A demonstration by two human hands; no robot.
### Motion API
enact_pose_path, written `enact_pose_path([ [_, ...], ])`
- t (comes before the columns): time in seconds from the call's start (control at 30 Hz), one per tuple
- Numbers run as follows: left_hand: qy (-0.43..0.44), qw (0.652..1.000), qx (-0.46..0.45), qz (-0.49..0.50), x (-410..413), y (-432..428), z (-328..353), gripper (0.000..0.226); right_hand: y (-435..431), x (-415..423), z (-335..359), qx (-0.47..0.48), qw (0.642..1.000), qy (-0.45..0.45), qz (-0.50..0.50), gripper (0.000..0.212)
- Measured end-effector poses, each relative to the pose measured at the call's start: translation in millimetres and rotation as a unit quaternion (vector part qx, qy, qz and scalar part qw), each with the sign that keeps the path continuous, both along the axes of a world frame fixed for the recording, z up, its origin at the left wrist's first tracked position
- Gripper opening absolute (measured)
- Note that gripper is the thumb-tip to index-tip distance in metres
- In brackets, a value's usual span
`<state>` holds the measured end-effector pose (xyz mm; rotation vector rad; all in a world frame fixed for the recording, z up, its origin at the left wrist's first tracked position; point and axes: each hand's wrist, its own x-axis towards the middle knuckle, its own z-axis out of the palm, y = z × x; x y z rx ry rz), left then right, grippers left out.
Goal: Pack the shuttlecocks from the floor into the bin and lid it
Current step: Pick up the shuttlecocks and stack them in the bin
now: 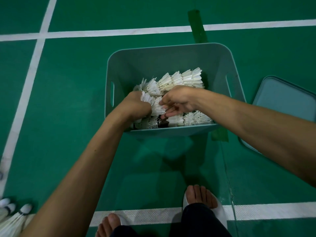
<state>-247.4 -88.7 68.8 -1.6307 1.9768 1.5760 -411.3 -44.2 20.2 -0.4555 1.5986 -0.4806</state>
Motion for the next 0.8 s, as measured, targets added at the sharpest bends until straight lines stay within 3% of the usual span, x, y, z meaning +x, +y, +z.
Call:
enact_pose_path([
  [0.1, -0.005, 1.000, 0.001, -0.012, -2.6, -0.4, 1.1, 0.025, 0.8, 1.7, 3.7, -0.010, 1.000, 0.004, 0.016, 0.013],
  [0.2, -0.008, 1.000, -0.005, -0.014, 0.1, -3.5, 4.9, 0.028, 0.3, 4.5, 15.6, -0.049, 0.996, 0.066, 0.029, 0.030],
  [0.3, -0.012, 1.000, -0.008, -0.025, 6.9, -6.4, 10.3, 0.049, 5.7, 0.4, 31.3, -0.073, 0.990, 0.121, 0.025, 0.036],
  [0.43, -0.070, 0.992, -0.086, -0.065, 10.8, -6.9, 24.5, 0.077, 18.3, -9.1, 48.0, -0.174, 0.956, 0.235, -0.001, 0.024],
  [0.5, -0.056, 0.990, -0.117, -0.060, 4.5, -4.3, 31.7, 0.092, 22.9, -11.7, 60.8, -0.263, 0.945, 0.193, -0.027, 0.022],
  [0.57, 0.003, 0.995, -0.089, -0.034, -5.9, -3.9, 35.5, 0.104, 24.3, -9.7, 72.9, -0.329, 0.936, 0.127, -0.007, 0.020],
  [0.67, 0.074, 0.995, -0.063, -0.021, -16.0, -7.0, 34.4, 0.102, 21.7, -1.8, 77.1, -0.378, 0.914, 0.137, 0.058, 0.016],
  [0.8, 0.088, 0.993, -0.077, -0.013, -11.0, -7.2, 30.2, 0.086, 23.7, -0.8, 72.8, -0.376, 0.892, 0.238, 0.084, 0.014],
])
